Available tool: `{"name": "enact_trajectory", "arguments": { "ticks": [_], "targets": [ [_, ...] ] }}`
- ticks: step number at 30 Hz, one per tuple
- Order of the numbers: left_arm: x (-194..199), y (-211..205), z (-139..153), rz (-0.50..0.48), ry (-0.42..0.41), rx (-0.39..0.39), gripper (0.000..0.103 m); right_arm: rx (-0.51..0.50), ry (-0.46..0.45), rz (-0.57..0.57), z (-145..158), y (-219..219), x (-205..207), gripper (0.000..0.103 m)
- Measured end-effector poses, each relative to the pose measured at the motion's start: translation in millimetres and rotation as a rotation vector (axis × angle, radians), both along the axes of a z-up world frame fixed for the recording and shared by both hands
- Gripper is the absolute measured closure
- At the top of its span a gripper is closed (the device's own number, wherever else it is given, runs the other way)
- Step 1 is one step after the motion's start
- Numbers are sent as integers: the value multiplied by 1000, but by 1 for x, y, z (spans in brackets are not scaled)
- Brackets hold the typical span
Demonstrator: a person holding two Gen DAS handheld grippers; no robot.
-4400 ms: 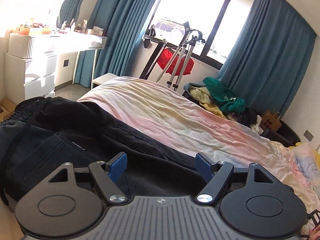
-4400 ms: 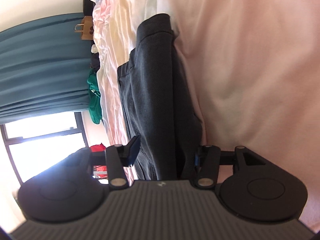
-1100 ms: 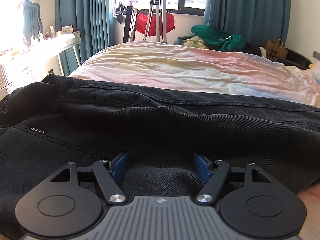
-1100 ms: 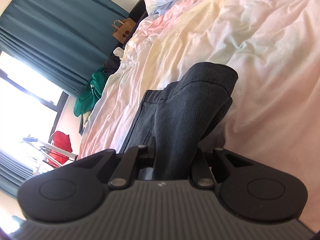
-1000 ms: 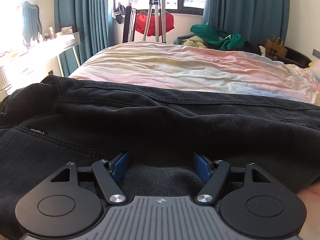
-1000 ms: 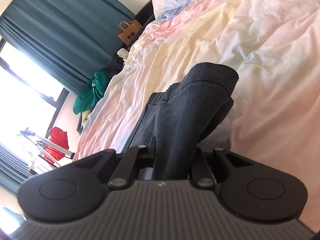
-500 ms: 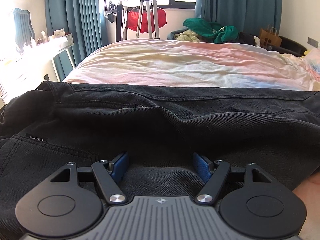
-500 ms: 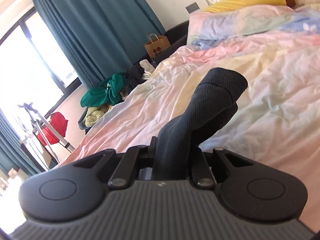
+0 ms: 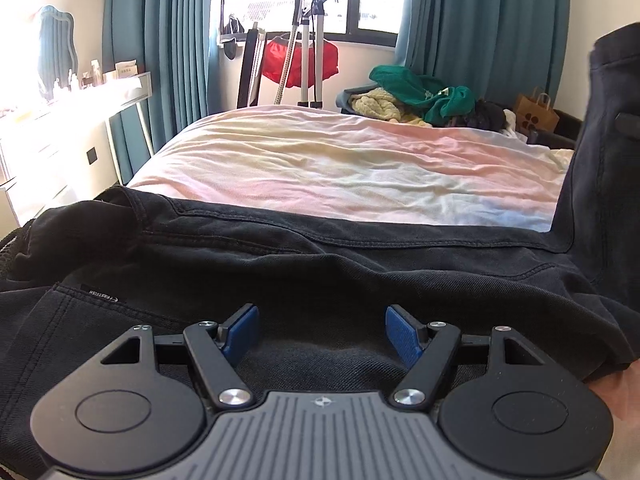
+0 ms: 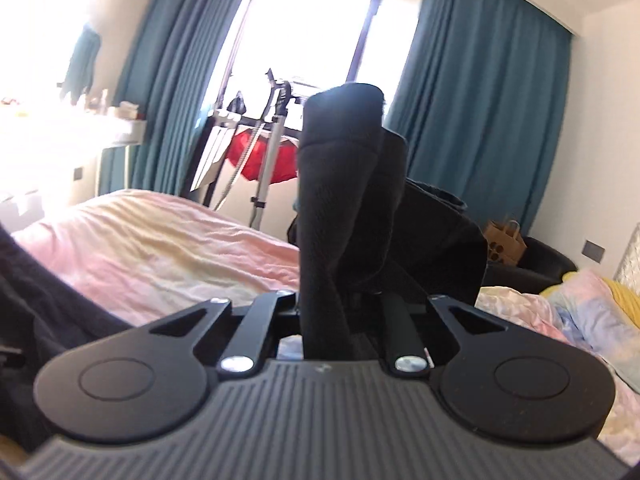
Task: Fold clothes
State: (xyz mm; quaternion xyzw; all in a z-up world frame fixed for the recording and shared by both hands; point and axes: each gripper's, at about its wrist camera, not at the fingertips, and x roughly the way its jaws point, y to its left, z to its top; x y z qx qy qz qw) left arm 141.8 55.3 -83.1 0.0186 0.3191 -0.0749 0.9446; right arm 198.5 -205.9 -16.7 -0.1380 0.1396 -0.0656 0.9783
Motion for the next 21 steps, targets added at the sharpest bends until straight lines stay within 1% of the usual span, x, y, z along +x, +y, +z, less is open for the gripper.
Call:
{"name": "enact_trajectory", "arguments": {
  "ticks": [5, 7, 8, 13, 14, 16, 18, 20, 21],
  "targets": [
    [-14, 14, 20, 36, -53, -36, 29, -112, 189, 175, -84, 71, -2, 88],
    [-15, 19, 22, 55, -53, -46, 29, -191, 255, 209, -121, 93, -10, 88],
    [-16, 21, 23, 65, -51, -53, 29, -228, 250, 211, -131, 99, -15, 88],
    [-18, 29, 30, 96, -63, -112, 29, -149, 197, 199, -115, 93, -19, 87],
    [-19, 30, 33, 103, -74, -127, 29, -102, 173, 190, -107, 90, -19, 87],
    [-24, 35, 37, 123, -103, -163, 29, -72, 138, 213, -98, 95, -22, 87],
    [-28, 40, 40, 138, -122, -203, 29, -58, 141, 262, -101, 100, -25, 87],
    [-30, 44, 41, 150, -129, -229, 29, -70, 198, 302, -116, 111, -21, 86],
    [-31, 45, 40, 154, -129, -235, 29, -110, 208, 307, -127, 118, -21, 86]
  ]
}}
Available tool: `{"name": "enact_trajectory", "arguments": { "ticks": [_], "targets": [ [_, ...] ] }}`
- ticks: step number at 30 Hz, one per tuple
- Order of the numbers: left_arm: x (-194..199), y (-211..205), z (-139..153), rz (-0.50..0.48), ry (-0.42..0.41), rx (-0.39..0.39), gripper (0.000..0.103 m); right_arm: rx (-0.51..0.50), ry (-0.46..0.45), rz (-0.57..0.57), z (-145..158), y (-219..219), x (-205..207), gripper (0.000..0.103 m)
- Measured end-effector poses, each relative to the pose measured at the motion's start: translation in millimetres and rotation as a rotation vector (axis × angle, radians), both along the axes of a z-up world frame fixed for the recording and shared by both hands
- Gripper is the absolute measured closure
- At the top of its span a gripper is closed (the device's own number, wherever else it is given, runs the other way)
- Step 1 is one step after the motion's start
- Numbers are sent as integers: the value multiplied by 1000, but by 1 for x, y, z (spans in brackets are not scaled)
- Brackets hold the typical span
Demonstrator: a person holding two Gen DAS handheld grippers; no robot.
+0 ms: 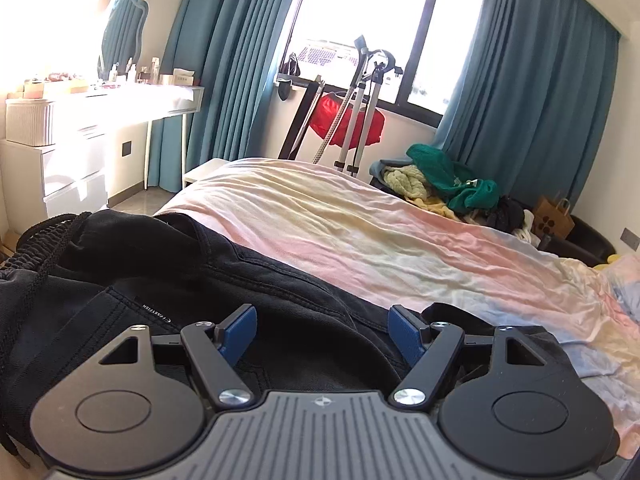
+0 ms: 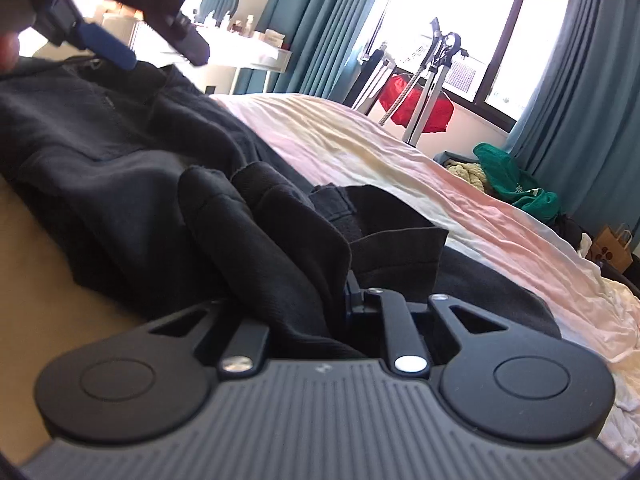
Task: Fold clothes
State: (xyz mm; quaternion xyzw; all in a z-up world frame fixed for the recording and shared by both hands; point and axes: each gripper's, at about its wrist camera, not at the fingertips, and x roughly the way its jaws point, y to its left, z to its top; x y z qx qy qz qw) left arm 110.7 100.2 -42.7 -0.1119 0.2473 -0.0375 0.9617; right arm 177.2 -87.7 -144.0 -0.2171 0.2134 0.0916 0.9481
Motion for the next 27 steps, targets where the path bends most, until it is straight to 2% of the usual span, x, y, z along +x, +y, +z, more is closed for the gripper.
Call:
{"name": "enact_trajectory", "arguments": {
  "ticks": [2, 6, 9, 11, 13, 15, 19, 21, 23, 25, 27],
  "targets": [
    [1, 0, -3, 6, 11, 3, 29, -22, -12, 0, -5, 4, -1, 85],
    [3, 0, -10, 7, 27, -4, 29, 99, 60, 24, 13, -5, -7, 81],
    [5, 1, -13, 16, 22, -8, 29, 191, 113, 41, 27, -11, -12, 70],
    [3, 2, -15, 23, 18, -14, 29, 252, 148, 52, 37, -16, -15, 45],
    [2, 4, -15, 34, 15, -21, 29, 312, 184, 64, 46, -20, -17, 28],
    [1, 5, -15, 47, 15, -29, 29, 373, 218, 76, 56, -25, -21, 28],
    [-2, 6, -15, 59, 13, -42, 28, 514, 171, 87, 85, -49, -27, 30],
    [-2, 5, -16, 46, 15, -56, 28, 587, 142, 22, 92, -71, -18, 30],
    [-2, 0, -17, 16, 15, -59, 28, 594, 131, -66, 87, -86, -6, 30],
    [-2, -7, -18, -17, 7, -49, 28, 593, 176, -156, 74, -98, 11, 30],
    [7, -25, -15, -68, 33, -39, 28, 610, 311, -224, 52, -106, 28, 30]
  ]
}}
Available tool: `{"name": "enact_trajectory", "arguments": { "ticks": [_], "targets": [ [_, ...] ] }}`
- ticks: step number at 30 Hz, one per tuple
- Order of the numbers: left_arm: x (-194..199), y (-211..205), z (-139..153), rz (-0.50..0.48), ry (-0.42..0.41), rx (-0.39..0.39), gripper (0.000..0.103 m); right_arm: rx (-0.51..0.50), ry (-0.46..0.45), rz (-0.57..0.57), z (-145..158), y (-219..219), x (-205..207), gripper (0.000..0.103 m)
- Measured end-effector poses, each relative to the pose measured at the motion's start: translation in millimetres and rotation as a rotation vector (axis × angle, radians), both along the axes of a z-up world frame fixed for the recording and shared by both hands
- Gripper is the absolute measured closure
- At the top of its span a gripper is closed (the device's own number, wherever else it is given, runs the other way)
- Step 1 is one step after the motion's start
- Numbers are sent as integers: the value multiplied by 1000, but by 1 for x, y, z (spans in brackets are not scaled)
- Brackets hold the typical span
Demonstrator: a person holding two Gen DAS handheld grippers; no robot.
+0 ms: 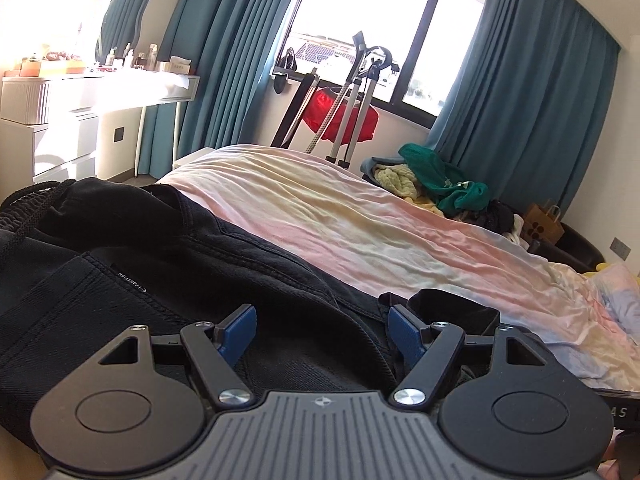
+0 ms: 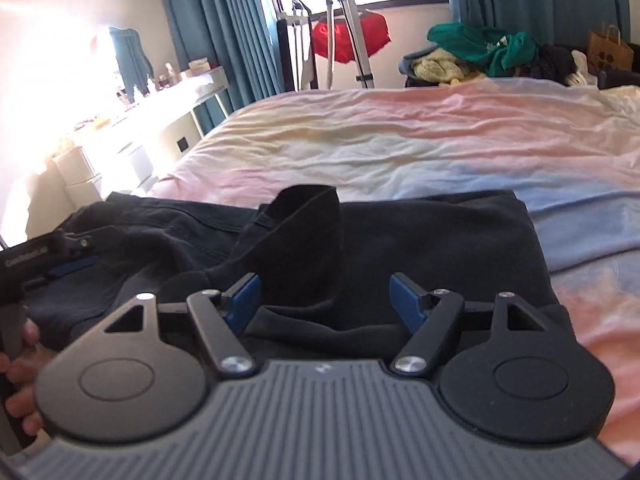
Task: Fold clothes
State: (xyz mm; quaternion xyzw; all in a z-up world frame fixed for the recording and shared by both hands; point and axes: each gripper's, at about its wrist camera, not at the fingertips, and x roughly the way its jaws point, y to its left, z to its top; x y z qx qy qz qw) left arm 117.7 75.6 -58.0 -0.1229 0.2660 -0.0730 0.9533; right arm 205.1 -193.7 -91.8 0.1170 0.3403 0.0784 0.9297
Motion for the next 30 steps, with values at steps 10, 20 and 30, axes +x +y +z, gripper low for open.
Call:
{"name": "enact_trajectory", "arguments": {
  "ticks": [10, 20, 30],
  "targets": [
    [54, -95, 17, -270, 154, 47, 28, -31, 123, 30, -21, 20, -17, 29],
    [157, -165, -14, -316, 471, 31, 38, -26, 19, 45, 10, -10, -32, 30],
    [174, -163, -27, -219, 551, 26, 98, 21, 23, 28, 3, -39, -26, 30]
  ]
}}
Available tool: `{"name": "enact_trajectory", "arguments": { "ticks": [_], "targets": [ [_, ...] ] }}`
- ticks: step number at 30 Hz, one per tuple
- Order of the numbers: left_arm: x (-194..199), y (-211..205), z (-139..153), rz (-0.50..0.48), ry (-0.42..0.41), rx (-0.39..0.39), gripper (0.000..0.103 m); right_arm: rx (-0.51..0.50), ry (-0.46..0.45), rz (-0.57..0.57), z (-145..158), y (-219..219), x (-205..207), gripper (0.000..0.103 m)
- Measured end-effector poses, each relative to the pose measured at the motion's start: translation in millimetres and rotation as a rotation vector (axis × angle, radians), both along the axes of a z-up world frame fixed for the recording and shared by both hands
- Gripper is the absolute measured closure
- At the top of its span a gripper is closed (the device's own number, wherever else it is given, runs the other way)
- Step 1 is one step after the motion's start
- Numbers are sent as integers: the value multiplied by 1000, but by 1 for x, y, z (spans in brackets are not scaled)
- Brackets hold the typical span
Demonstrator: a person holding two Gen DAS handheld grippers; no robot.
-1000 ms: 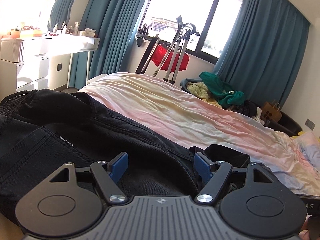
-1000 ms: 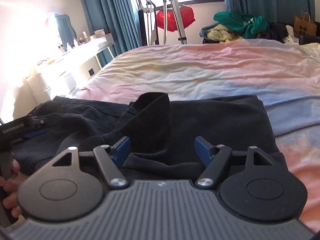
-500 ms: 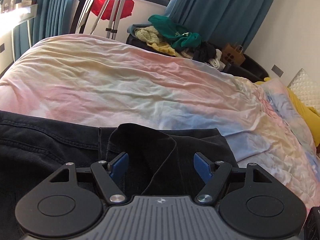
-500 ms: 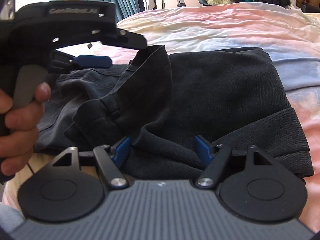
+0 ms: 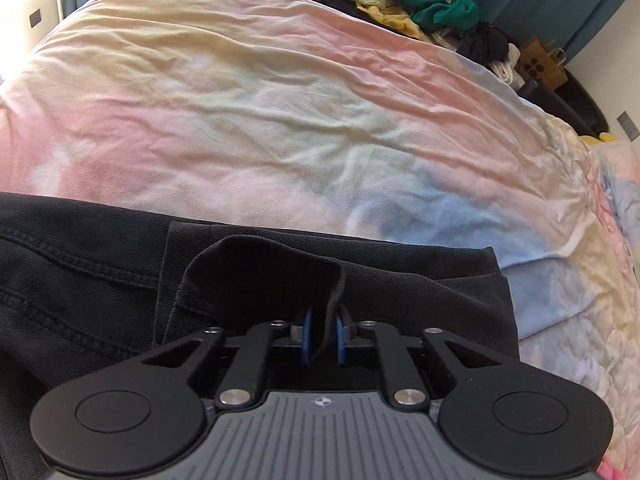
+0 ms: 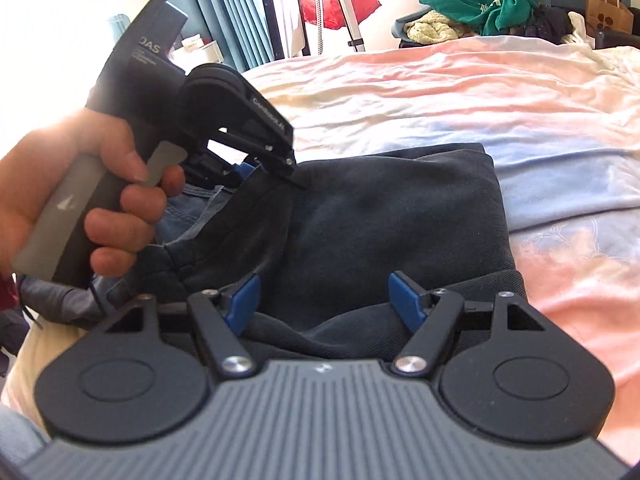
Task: Fold clothes
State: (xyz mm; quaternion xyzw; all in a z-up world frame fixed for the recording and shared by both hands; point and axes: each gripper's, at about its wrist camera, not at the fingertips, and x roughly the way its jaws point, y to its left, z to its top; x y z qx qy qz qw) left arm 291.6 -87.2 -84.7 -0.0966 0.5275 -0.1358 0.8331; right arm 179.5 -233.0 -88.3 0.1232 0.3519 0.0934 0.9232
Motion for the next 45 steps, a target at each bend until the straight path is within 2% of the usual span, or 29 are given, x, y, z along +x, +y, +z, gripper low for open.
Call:
{"name": "enact_trajectory", "arguments": {
  "ticks": [3, 5, 9, 12, 15, 18, 23, 24, 29, 31, 33, 37, 39, 42, 45],
  "targets": [
    [-11, 17, 16, -9, -77, -5, 99, 2, -7, 2, 2, -1, -3, 30],
    [-15, 32, 21, 5, -116, 27, 99, 5, -9, -2, 2, -1, -3, 30],
    [-13, 58, -3, 25, -79, 73, 97, -19, -5, 8, 0, 5, 0, 30],
    [-20, 62, -14, 29, -112, 61, 97, -54, 31, 20, -10, 13, 9, 30],
    [-27, 64, -11, 40, -137, 54, 94, -106, 46, 25, -18, 21, 14, 30],
    [-34, 66, -6, 51, -160, 46, 92, -101, 17, 12, -11, 21, 11, 30],
    [-38, 72, -9, 59, -185, 129, 99, -96, -25, -47, -6, 13, 7, 30],
    [-43, 76, -7, 63, -188, 127, 101, -95, -46, -58, -4, 12, 6, 30],
    [-74, 101, 8, 72, -208, 89, 100, -94, -148, -110, 8, 6, 3, 30],
    [-86, 111, 14, 75, -216, 74, 99, -96, -122, -109, 3, 5, 9, 30],
    [-99, 120, 20, 79, -224, 58, 88, -108, -63, -102, -6, 7, 16, 30],
    [-124, 140, 32, 86, -240, 28, 64, -114, -26, -46, -13, 18, 20, 30],
    [-137, 150, 38, 89, -248, 13, 39, -118, -8, -18, -17, 23, 22, 30],
    [-163, 175, 50, 112, -255, -25, 20, -131, -11, -16, -17, 29, 18, 30],
    [-186, 211, 57, 175, -229, -61, 13, -135, -25, -36, -14, 29, 14, 30]
  ]
}}
